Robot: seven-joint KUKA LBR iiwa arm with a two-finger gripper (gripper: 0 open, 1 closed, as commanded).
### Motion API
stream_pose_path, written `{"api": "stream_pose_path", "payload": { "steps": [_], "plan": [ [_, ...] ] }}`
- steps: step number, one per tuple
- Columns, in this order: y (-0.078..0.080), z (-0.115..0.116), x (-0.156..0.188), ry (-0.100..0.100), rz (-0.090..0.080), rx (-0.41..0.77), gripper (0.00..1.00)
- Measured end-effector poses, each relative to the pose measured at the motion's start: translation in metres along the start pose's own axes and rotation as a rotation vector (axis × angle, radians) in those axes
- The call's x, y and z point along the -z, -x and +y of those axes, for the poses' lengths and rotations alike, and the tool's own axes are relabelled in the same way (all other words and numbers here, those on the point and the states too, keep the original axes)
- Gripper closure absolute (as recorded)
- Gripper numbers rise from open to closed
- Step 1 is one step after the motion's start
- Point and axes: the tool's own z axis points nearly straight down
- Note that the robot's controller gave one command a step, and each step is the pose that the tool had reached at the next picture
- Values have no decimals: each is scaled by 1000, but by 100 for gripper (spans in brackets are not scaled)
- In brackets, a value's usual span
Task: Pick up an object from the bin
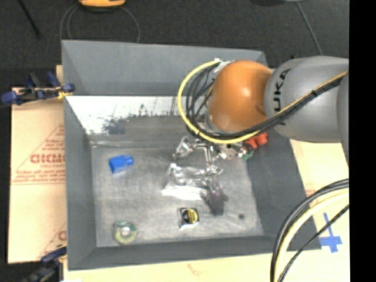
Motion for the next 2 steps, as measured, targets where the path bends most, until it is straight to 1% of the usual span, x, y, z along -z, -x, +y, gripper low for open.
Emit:
{"api": "stream_pose_path", "payload": {
  "steps": [1,2],
  "plan": [
    [-3,-1,-6,0,3,-2,100],
    [-3,0,-7,3,5,-3,0]
  ]
}}
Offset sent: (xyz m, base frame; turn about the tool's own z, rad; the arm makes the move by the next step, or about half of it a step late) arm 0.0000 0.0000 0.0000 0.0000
